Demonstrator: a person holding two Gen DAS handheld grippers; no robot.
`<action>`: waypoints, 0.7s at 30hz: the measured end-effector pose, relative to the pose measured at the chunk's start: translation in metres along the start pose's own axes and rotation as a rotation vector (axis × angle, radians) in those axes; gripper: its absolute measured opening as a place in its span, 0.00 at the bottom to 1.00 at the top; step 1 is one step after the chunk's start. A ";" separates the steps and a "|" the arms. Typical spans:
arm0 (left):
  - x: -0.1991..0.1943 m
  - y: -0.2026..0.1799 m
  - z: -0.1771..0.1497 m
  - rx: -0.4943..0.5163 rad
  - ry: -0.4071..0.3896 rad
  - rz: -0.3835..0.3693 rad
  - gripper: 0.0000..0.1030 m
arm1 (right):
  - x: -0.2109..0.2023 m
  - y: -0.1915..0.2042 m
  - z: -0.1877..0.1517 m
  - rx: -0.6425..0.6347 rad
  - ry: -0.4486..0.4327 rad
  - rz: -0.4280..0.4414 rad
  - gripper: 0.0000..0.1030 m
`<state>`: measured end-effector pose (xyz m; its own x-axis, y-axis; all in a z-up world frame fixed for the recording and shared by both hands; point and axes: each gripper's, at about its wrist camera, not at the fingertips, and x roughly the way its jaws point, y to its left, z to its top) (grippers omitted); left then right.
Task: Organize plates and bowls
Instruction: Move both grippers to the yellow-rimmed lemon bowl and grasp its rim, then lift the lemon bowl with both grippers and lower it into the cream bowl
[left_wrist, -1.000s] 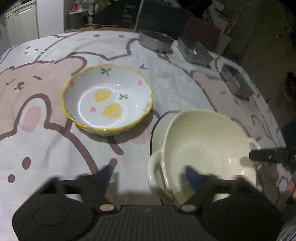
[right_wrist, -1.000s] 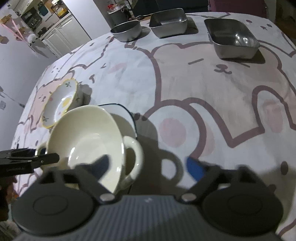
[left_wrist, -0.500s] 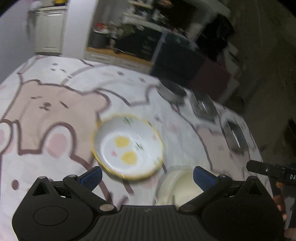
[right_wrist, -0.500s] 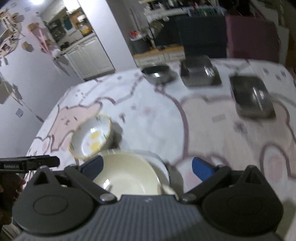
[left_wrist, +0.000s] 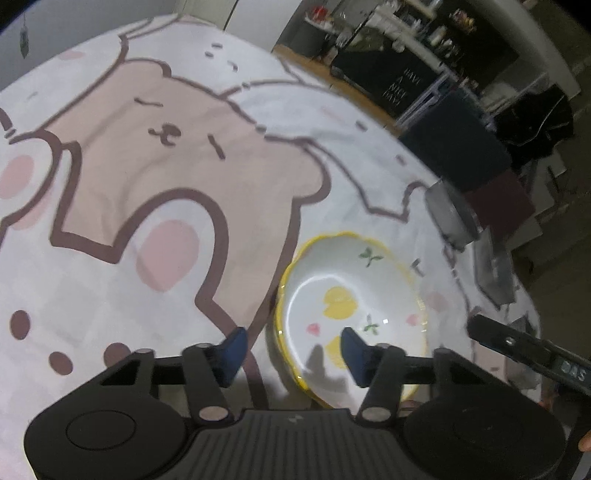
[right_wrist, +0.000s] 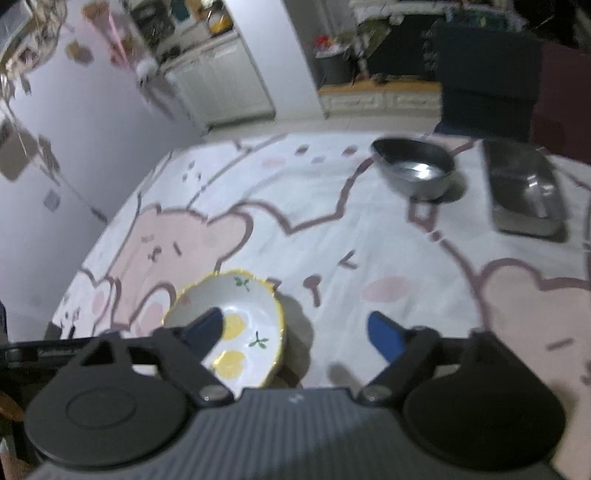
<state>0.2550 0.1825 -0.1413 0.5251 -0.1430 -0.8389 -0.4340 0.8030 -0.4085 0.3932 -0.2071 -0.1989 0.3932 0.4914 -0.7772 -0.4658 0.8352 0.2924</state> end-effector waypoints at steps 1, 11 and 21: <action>0.005 0.000 0.001 0.010 0.008 0.008 0.44 | 0.011 0.001 0.002 0.002 0.025 0.003 0.73; 0.025 -0.002 0.004 0.081 0.039 0.054 0.11 | 0.074 0.006 -0.009 -0.003 0.145 0.007 0.34; 0.024 -0.015 0.002 0.177 0.019 0.086 0.10 | 0.087 0.022 -0.016 -0.066 0.120 -0.043 0.08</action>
<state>0.2756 0.1685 -0.1550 0.4768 -0.0787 -0.8755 -0.3409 0.9015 -0.2667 0.4043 -0.1500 -0.2685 0.3175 0.4193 -0.8505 -0.5032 0.8347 0.2237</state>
